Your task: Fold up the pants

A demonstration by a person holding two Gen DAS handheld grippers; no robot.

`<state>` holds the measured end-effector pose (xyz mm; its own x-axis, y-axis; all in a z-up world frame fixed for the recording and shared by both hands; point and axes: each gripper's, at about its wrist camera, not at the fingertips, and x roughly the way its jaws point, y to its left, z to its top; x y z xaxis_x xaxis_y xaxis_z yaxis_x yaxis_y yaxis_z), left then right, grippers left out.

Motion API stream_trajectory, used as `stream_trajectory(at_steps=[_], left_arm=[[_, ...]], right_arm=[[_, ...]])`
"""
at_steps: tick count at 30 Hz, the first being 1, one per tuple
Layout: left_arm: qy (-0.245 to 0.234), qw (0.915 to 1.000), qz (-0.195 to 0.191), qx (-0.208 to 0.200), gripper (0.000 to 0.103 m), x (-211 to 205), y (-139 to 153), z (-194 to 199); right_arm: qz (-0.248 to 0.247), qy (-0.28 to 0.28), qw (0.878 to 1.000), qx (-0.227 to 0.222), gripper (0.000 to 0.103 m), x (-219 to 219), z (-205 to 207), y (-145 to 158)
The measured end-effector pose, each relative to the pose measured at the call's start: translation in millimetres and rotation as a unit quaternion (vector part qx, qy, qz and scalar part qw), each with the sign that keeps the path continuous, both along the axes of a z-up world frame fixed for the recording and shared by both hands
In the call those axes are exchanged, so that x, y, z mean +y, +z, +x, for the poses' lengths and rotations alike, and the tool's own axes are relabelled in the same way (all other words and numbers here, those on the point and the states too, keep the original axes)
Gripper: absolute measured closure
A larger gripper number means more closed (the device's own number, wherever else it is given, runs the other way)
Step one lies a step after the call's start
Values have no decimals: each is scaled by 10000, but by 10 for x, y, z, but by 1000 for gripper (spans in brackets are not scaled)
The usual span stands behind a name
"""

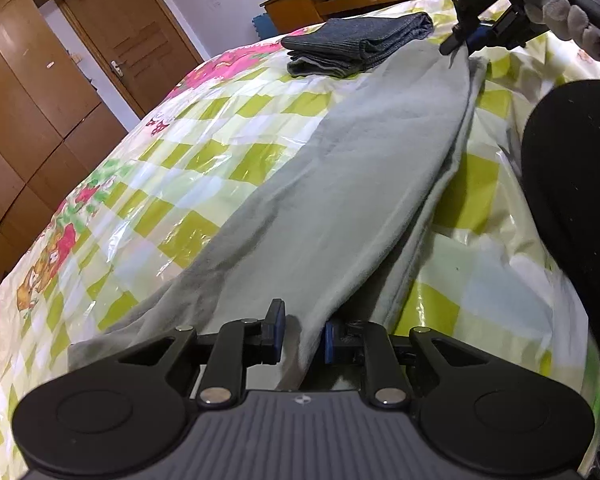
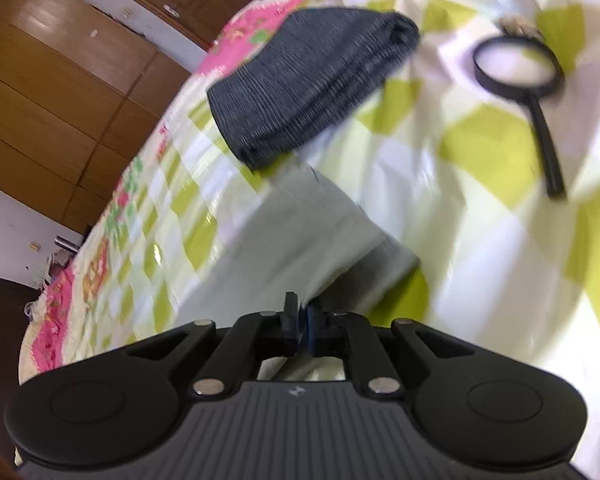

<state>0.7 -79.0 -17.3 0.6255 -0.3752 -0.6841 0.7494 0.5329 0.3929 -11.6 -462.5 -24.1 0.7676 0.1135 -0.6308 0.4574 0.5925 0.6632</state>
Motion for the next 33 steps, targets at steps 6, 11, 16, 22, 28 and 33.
stream_trajectory(at_steps=[6,11,16,22,28,33], left_arm=[[-3,10000,-70,-45,70,8,30,-27],[-31,10000,-29,19,70,-4,-22,-58],[14,9999,-129,56,70,40,3,-86],[123,9997,-199,81,70,126,18,-120],[167,9994,-278,130,70,126,21,-104],[195,9991,-343,133,69,109,40,-84]], right_arm=[[-27,-212,9997,-116,99,-83,112,89],[-445,-147,9974,-549,98,-31,1,348],[-374,-353,9984,243,93,-169,-38,45],[26,-260,9994,219,67,-86,-270,11],[455,-250,9985,187,51,4,-193,-119],[599,-312,9977,-4,97,35,-3,-126]])
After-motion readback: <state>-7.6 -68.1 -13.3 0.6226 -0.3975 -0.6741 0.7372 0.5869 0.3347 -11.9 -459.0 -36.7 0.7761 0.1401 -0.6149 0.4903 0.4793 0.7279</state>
